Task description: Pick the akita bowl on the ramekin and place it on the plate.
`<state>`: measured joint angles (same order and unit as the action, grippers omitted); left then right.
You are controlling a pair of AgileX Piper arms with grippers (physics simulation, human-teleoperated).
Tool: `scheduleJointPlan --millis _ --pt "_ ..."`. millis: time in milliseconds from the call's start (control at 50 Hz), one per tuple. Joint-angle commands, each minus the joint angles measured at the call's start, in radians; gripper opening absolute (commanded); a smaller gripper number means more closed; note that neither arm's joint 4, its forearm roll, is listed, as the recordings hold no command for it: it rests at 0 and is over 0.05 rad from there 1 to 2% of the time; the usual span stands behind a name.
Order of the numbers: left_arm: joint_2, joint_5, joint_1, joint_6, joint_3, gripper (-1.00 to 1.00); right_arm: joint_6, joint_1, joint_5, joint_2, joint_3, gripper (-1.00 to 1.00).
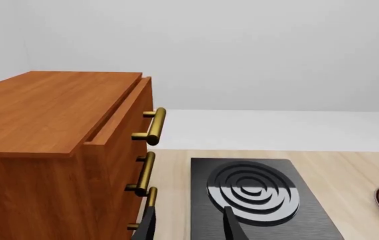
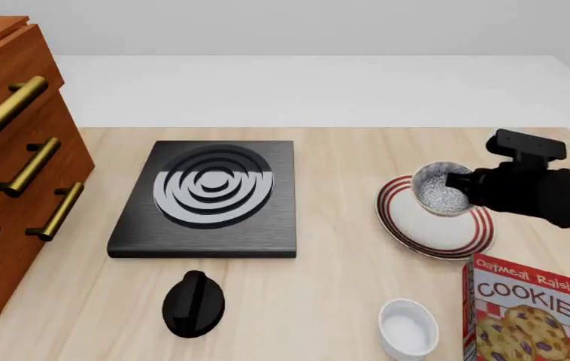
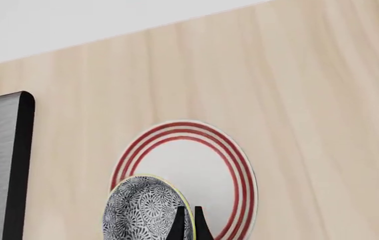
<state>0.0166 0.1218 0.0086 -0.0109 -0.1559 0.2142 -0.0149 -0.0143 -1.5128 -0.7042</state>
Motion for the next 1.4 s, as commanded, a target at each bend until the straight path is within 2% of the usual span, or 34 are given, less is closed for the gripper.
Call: scheduleJointPlan --millis 20,380,1400 --pt "0.002 0.006 0.001 -0.001 -0.009 1.0 0.013 0.004 -0.044 -0.073 -0.012 -1.0" --pt "-0.002 0.005 -0.001 0.003 -0.004 1.0 0.028 -0.004 -0.113 -0.16 -0.001 -1.0" --pt "-0.002 -0.001 -0.003 0.004 0.002 1.0 0.031 -0.024 -0.17 -0.216 0.022 -1.0"
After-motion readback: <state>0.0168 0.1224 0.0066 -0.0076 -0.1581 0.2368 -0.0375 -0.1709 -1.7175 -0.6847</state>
